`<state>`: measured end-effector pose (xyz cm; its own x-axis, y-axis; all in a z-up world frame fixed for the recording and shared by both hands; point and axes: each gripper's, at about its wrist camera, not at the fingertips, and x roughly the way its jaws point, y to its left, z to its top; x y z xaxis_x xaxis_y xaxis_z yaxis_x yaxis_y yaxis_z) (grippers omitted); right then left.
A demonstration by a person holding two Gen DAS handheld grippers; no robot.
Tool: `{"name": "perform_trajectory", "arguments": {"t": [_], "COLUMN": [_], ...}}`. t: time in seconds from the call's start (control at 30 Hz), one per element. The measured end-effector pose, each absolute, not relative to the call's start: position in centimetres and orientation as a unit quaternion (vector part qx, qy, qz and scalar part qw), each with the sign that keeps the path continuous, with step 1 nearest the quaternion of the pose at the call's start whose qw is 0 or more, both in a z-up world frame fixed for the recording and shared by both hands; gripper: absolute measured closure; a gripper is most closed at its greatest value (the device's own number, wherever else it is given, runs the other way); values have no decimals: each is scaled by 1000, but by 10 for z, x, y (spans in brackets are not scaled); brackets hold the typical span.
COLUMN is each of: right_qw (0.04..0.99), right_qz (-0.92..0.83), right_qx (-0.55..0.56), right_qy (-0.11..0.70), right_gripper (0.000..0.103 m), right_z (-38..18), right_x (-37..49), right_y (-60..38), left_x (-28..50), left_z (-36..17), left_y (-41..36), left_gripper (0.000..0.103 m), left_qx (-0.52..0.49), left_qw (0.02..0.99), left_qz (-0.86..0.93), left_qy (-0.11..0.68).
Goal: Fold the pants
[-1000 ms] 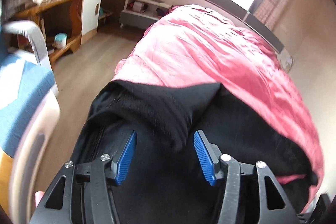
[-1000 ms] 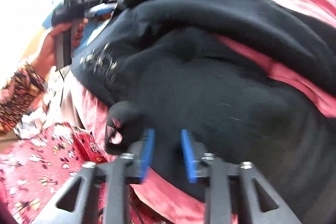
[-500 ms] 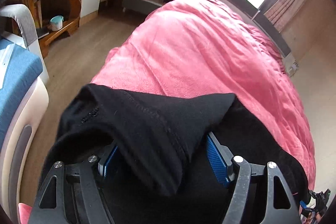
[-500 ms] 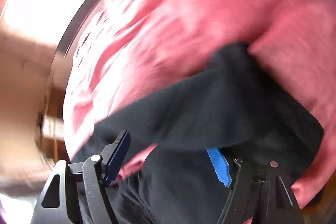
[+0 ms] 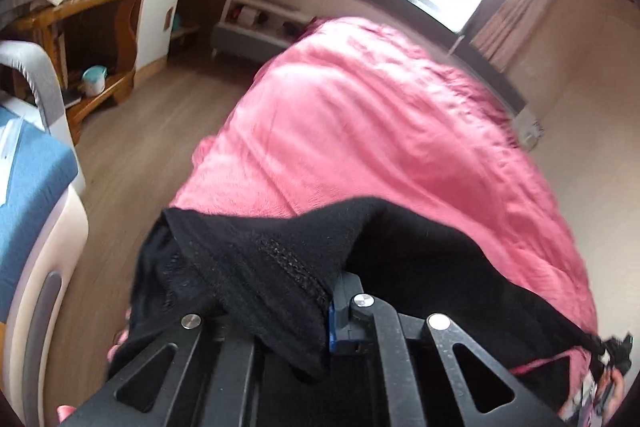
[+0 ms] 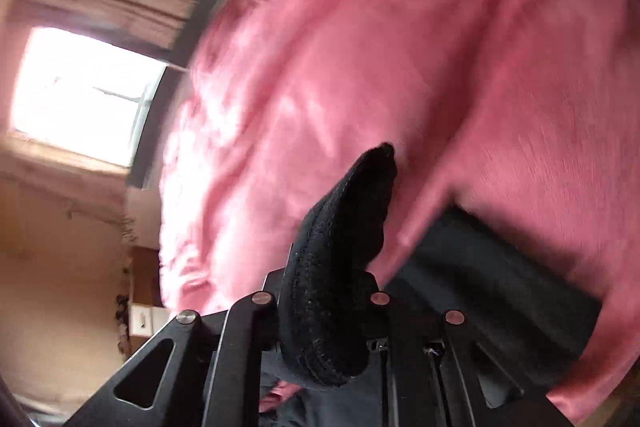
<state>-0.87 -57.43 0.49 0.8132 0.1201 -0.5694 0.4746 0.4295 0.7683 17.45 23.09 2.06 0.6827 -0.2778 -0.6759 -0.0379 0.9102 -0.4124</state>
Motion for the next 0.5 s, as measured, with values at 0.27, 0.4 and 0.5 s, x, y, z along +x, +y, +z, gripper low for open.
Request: {"name": "perform_trajectory", "arguments": {"t": [0.27,0.4,0.5], "right_qw": [812,791,782], "right_qz": [-109,-117,-123], "right_qx": [503,518,517], "right_qy": [275,302,326], "right_gripper": [87,87,87], "right_z": [21,-20,-51], "right_x": [-39,-63,-71], "right_y": [-583,-582,-580], "left_x": [85,41,18], "left_z": [54,43,24], "left_y": [268,276,278], "left_gripper": [96,96,96], "left_qx": [-222,-215,-202], "left_qw": [897,887,880], "left_qz": [-102,-111,-106], "left_qy": [369,394,416]}}
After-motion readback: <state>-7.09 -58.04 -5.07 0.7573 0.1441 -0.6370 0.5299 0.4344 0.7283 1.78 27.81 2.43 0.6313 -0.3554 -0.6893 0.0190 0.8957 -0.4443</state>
